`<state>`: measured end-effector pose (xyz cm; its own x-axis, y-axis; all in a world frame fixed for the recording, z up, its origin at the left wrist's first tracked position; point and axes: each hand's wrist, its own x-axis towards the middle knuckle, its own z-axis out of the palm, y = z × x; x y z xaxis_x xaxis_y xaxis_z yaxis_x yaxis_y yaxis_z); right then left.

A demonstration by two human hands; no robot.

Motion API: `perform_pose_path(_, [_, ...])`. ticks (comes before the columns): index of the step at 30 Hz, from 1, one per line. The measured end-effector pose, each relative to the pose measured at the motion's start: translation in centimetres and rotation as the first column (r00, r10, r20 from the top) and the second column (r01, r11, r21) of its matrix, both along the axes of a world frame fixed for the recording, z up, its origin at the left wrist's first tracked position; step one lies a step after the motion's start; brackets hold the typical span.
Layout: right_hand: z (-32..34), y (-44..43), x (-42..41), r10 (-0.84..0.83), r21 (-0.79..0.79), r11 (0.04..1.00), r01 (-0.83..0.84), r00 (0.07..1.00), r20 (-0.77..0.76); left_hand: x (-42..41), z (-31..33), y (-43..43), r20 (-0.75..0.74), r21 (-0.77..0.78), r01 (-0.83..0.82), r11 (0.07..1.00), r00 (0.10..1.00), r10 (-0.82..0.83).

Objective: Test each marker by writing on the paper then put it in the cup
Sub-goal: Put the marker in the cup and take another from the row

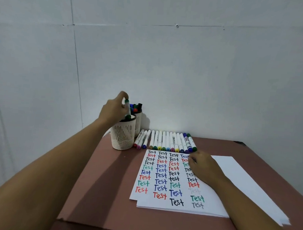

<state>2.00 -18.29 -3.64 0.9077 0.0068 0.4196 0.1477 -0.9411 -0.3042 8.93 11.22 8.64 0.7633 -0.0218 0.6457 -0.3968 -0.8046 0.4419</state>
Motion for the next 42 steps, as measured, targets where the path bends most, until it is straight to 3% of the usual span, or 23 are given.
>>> perform_pose_path(5, [-0.2,0.0,0.0,0.005,0.004,1.000,-0.005,1.000,0.007,0.5,-1.3,-0.6,-0.014,0.229,-0.092,0.969,0.995,0.098])
perform_pose_path(11, [-0.1,0.0,0.2,0.003,0.006,1.000,-0.004,1.000,0.011,-1.1,-3.2,-3.8,0.384,0.284,-0.114,0.952,0.923,-0.004])
perform_pose_path(13, [0.0,0.0,0.1,0.001,0.001,1.000,-0.001,1.000,0.002,-2.6,-4.2,-6.0,0.250,0.306,0.040,0.951,0.961,-0.121])
perform_pose_path(15, [0.0,0.0,0.0,0.005,0.004,1.000,-0.005,1.000,-0.007,-3.4,-5.8,-8.0,-0.030,0.352,0.181,0.918,0.983,-0.182])
perform_pose_path(18, [0.4,0.1,-0.3,0.010,0.021,1.000,-0.009,0.999,-0.031,-3.8,-8.5,-9.5,-0.371,0.378,0.362,0.852,0.903,-0.218])
perform_pose_path(21, [0.7,0.1,-0.2,-0.009,0.049,0.999,0.012,0.998,-0.070,-3.5,-10.1,-9.8,-0.532,0.344,0.458,0.820,0.814,-0.232])
perform_pose_path(26, [1.2,0.3,0.2,-0.060,0.119,0.990,0.073,0.992,-0.112,-3.5,-10.7,-10.1,-0.489,0.368,0.435,0.822,0.842,-0.227])
perform_pose_path(32, [2.2,-1.2,2.6,-0.136,0.375,0.905,0.201,0.972,-0.193,-3.2,-11.3,-10.0,-0.471,0.369,0.430,0.824,0.851,-0.232])
perform_pose_path(38, [3.6,-1.5,5.3,-0.298,0.335,0.863,0.378,0.917,-0.266,-3.3,-11.1,-10.0,-0.464,0.384,0.424,0.821,0.857,-0.226])
perform_pose_path(42, [3.6,-0.8,6.5,-0.330,0.207,0.888,0.409,0.884,-0.331,-3.4,-11.0,-10.1,-0.466,0.392,0.426,0.815,0.856,-0.223])
